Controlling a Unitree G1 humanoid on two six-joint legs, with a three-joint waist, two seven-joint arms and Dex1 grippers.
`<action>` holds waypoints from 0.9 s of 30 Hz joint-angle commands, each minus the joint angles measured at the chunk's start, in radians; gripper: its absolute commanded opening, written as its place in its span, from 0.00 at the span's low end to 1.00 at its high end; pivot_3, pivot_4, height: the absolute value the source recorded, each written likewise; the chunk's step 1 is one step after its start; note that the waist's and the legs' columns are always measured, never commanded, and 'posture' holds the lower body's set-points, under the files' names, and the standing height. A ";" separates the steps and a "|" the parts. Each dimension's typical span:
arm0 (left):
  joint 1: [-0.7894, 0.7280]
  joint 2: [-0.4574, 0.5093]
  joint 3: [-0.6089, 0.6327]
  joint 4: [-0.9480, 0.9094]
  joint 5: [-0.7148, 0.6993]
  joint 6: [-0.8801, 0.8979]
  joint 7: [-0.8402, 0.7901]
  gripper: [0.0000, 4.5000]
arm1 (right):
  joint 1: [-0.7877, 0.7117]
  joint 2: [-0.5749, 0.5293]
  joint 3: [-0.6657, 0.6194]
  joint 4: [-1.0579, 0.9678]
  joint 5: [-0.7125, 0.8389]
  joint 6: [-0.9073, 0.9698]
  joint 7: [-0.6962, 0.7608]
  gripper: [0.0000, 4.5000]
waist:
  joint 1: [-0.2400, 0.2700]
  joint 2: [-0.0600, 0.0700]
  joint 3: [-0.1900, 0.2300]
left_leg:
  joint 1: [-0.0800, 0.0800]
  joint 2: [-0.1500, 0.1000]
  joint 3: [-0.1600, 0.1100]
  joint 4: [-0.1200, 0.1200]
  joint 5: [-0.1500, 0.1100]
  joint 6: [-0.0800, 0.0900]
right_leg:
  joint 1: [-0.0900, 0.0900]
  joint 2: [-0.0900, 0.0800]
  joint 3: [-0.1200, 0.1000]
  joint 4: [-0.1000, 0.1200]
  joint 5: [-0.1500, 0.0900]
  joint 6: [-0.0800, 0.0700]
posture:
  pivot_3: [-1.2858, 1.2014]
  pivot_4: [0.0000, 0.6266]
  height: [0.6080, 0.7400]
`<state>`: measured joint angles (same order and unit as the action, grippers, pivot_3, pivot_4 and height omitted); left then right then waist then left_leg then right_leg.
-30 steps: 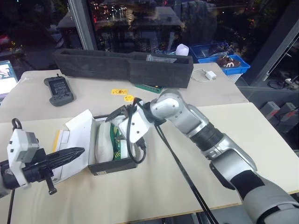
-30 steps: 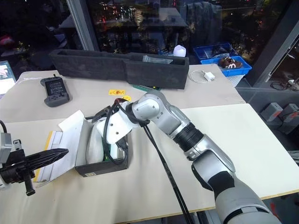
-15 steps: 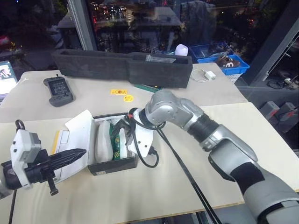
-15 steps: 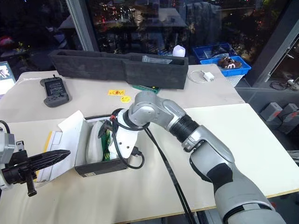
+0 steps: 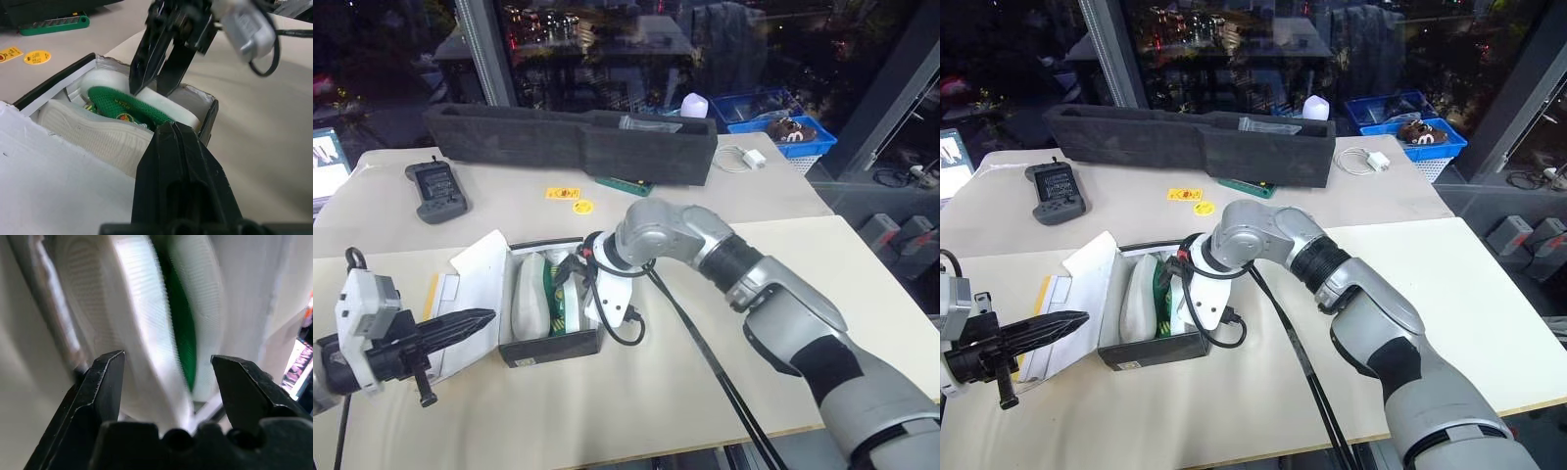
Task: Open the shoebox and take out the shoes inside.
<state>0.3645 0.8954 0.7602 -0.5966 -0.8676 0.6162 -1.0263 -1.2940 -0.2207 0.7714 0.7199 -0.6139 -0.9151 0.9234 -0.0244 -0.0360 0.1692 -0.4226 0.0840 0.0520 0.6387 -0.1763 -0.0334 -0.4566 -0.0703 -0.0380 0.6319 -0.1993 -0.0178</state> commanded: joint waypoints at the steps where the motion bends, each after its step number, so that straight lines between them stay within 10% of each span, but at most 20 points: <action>1: -0.010 0.000 0.000 -0.017 -0.013 0.000 0.008 0.00 | 0.043 0.023 0.066 0.050 -0.067 -0.033 -0.025 0.78 | 0.002 0.000 0.000 | 0.000 0.000 0.000 0.000 0.000 0.000 | 0.000 0.000 0.000 0.000 0.000 0.000 | 0.52 0.24 0.98; 8: -0.012 0.001 -0.002 -0.020 -0.018 0.006 0.018 0.00 | 0.037 0.043 0.069 0.095 -0.121 -0.034 -0.075 0.78 | 0.000 0.000 -0.002 | 0.004 0.000 0.000 -0.001 0.000 0.000 | 0.002 0.000 0.000 0.000 0.000 -0.001 | 0.52 0.24 0.98; 20: -0.023 0.005 -0.011 -0.015 -0.020 0.009 0.028 0.00 | 0.031 0.043 0.071 0.116 -0.133 -0.044 -0.090 0.07 | -0.001 0.000 -0.002 | 0.009 0.000 0.000 -0.005 -0.001 -0.001 | 0.004 0.000 0.001 0.000 -0.001 -0.002 | 0.52 0.24 0.98; 27: -0.026 0.007 -0.014 -0.016 -0.021 0.012 0.032 0.00 | 0.044 0.045 0.072 0.101 -0.136 -0.037 -0.101 0.05 | -0.001 0.000 -0.002 | 0.009 0.000 0.000 -0.006 0.000 -0.001 | 0.004 0.001 0.001 0.000 -0.002 -0.003 | 0.52 0.24 0.98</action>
<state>0.3491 0.8955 0.7382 -0.5966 -0.8705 0.6252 -0.9948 -1.2964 -0.1780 0.7800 0.7971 -0.7040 -0.9426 0.7986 -0.0253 -0.0363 0.1671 -0.4135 0.0839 0.0524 0.6326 -0.1768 -0.0341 -0.4525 -0.0694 -0.0366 0.6323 -0.2009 -0.0203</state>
